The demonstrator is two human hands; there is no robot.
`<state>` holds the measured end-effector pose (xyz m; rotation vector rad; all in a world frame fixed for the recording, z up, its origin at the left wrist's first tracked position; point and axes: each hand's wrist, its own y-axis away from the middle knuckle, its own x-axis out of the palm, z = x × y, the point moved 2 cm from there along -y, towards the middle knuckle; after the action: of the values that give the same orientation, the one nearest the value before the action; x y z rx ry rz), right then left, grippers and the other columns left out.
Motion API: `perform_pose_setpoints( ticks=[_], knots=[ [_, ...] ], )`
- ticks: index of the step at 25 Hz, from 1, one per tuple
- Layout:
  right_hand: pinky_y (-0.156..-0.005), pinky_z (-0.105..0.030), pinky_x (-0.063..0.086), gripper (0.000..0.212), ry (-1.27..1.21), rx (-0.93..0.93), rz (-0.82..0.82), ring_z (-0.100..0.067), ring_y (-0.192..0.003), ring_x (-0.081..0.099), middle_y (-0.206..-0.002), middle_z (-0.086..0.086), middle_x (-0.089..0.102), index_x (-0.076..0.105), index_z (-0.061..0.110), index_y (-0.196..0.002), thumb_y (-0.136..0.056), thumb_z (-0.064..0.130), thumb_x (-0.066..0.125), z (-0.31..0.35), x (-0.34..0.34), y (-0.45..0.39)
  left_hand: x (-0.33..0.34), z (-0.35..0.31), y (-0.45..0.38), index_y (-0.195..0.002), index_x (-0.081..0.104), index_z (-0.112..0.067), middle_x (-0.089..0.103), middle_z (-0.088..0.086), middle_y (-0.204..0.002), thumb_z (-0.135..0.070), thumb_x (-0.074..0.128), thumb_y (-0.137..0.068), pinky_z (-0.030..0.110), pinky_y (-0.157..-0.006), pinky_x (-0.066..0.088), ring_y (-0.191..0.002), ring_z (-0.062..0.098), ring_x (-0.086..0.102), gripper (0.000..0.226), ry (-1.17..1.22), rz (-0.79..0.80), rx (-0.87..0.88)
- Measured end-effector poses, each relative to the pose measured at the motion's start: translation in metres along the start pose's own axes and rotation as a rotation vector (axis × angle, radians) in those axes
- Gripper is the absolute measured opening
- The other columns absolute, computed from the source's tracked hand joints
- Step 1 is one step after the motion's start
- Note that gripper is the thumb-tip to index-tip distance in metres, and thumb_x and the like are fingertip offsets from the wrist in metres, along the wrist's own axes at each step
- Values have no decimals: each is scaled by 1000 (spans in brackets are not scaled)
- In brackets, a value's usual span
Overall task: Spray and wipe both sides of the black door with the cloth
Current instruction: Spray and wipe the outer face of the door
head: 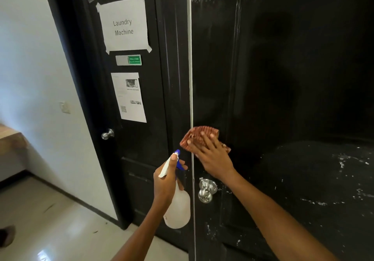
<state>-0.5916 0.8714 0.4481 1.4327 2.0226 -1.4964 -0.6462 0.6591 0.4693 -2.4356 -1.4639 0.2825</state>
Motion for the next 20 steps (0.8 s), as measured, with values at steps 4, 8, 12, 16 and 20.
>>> perform_pose_setpoints(
  ticks=[4, 8, 12, 16, 20],
  knots=[
    [-123, -54, -18, 88, 95, -249, 240, -36, -156, -13, -168, -10, 13, 21, 21, -162, -90, 43, 65, 33, 56, 53, -6, 8, 8, -82, 68, -19, 66, 7, -70, -57, 44, -85, 17, -50, 51, -53, 11, 62, 45, -6, 0, -77],
    [-125, -49, -15, 95, 129, -336, 210, -33, -156, 2, -166, -9, 19, 28, 24, -160, -79, 39, 77, 15, 47, 53, -13, 14, 13, -84, 70, -22, 72, -3, -75, -58, 42, -87, 19, -54, 53, -64, 20, 65, 46, -26, 54, -65],
    [-128, -50, 7, 75, 93, -54, 8, -31, -157, 10, -169, -1, 21, 19, 29, -163, -100, 42, 57, -21, 5, 53, -10, 9, 9, -87, 72, -15, 74, -6, -82, -60, 40, -88, 22, -51, 52, -62, 17, 66, 55, -37, 113, -50],
    [-126, -55, 10, 66, 96, 405, -235, -33, -157, 10, -171, 2, 16, 24, 29, -162, -105, 51, 47, -73, -54, 59, 0, 2, 8, -84, 71, -11, 73, -3, -78, -55, 41, -91, 23, -48, 50, -55, 15, 64, 53, 1, 147, -30],
    [-124, -62, 7, 65, 88, 707, -244, -43, -155, 8, -170, -6, 15, 21, 24, -163, -107, 51, 41, -74, -55, 71, 7, 1, 13, -81, 71, -14, 74, -1, -78, -56, 40, -92, 26, -49, 51, -54, 21, 62, 53, 11, 168, -29]
  ],
)
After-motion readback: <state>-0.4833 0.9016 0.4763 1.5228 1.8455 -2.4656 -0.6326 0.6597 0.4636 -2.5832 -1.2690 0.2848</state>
